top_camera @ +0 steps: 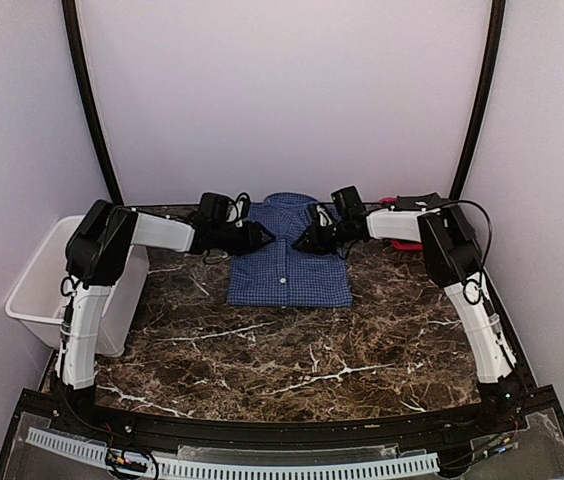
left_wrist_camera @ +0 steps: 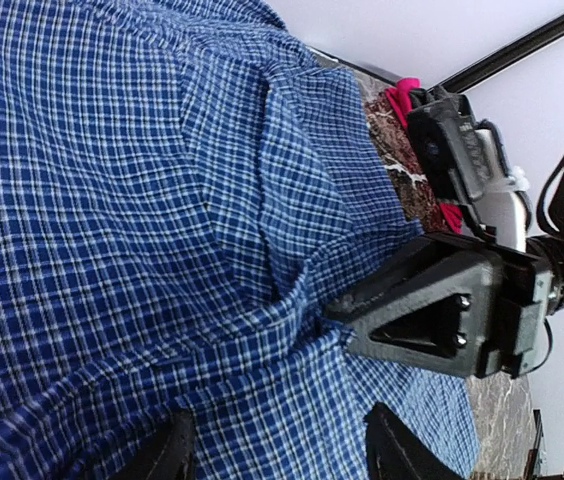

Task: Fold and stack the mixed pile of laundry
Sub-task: Smooth out the 2/3-rectangle-folded shirt at the center of the board.

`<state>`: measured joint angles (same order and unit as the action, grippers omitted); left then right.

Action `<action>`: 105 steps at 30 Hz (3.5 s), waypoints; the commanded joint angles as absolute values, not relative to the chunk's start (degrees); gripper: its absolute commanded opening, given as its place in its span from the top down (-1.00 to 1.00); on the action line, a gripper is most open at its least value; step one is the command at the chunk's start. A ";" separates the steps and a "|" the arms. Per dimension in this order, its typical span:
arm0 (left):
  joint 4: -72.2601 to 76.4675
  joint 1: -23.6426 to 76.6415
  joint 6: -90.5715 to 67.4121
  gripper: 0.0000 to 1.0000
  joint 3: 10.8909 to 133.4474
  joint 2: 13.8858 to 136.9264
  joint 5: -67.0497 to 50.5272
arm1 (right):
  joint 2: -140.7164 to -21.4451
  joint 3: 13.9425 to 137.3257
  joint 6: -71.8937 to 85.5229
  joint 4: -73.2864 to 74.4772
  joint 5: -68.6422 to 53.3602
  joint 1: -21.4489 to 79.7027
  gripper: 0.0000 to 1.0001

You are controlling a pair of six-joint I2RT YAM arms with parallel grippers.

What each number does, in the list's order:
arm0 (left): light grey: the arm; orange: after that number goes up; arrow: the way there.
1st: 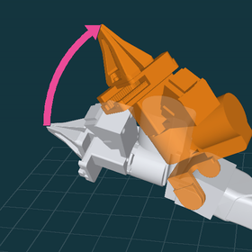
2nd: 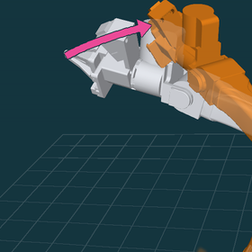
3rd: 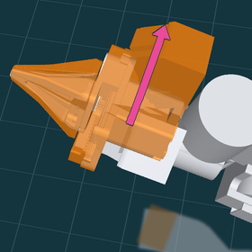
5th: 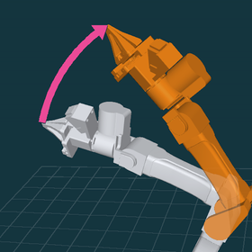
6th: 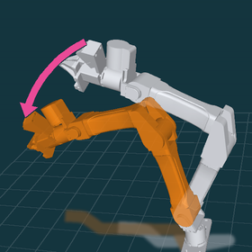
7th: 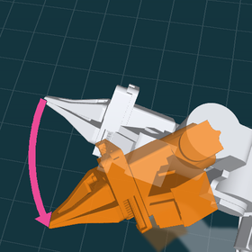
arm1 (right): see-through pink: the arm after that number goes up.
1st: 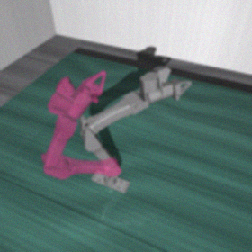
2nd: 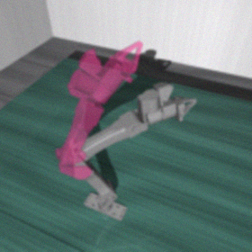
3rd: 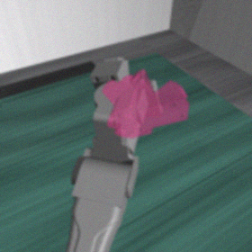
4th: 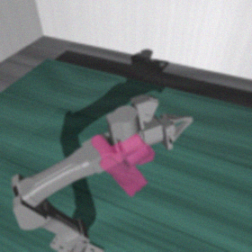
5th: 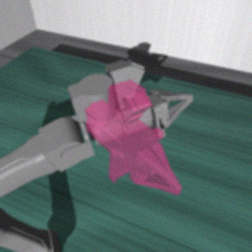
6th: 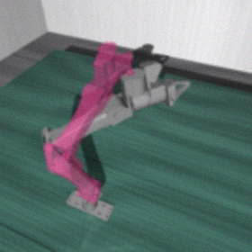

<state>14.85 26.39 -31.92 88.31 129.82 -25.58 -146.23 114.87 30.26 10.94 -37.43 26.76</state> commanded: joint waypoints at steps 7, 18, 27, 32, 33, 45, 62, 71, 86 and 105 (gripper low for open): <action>5.69 26.76 -31.37 -0.20 97.29 137.37 -28.15 | -134.16 108.93 25.16 13.03 -38.99 24.85 0.33; 9.03 27.11 -29.32 -0.34 79.62 115.26 -29.07 | -119.20 85.84 27.04 4.99 -45.45 27.43 0.26; 17.31 29.45 -32.13 -0.23 66.65 116.70 -29.89 | -124.11 78.11 29.24 2.70 -44.75 28.30 0.35; 16.23 32.70 -31.62 -0.17 62.35 116.43 -27.78 | -122.51 72.09 29.90 3.09 -43.61 28.52 0.41; 16.01 33.32 -31.94 -0.15 60.59 115.86 -27.25 | -121.56 69.67 29.86 3.32 -43.14 28.56 0.41; 17.44 43.72 -37.39 -0.16 40.27 94.99 -24.49 | -93.98 44.57 27.61 4.32 -43.55 30.33 0.37; 2.54 30.87 -30.51 -0.23 51.27 92.99 -19.13 | -107.88 71.71 15.93 17.72 -27.23 24.25 0.34; 4.54 30.76 -31.46 -0.18 52.00 98.66 -20.57 | -113.29 74.77 14.16 18.11 -27.85 24.12 0.37; 5.22 30.76 -30.83 0.01 55.13 101.68 -20.57 | -117.23 77.10 14.24 19.03 -27.03 23.64 0.52; 4.94 30.76 -30.32 -0.04 55.92 101.95 -20.14 | -119.56 80.55 14.37 22.18 -22.86 23.55 0.19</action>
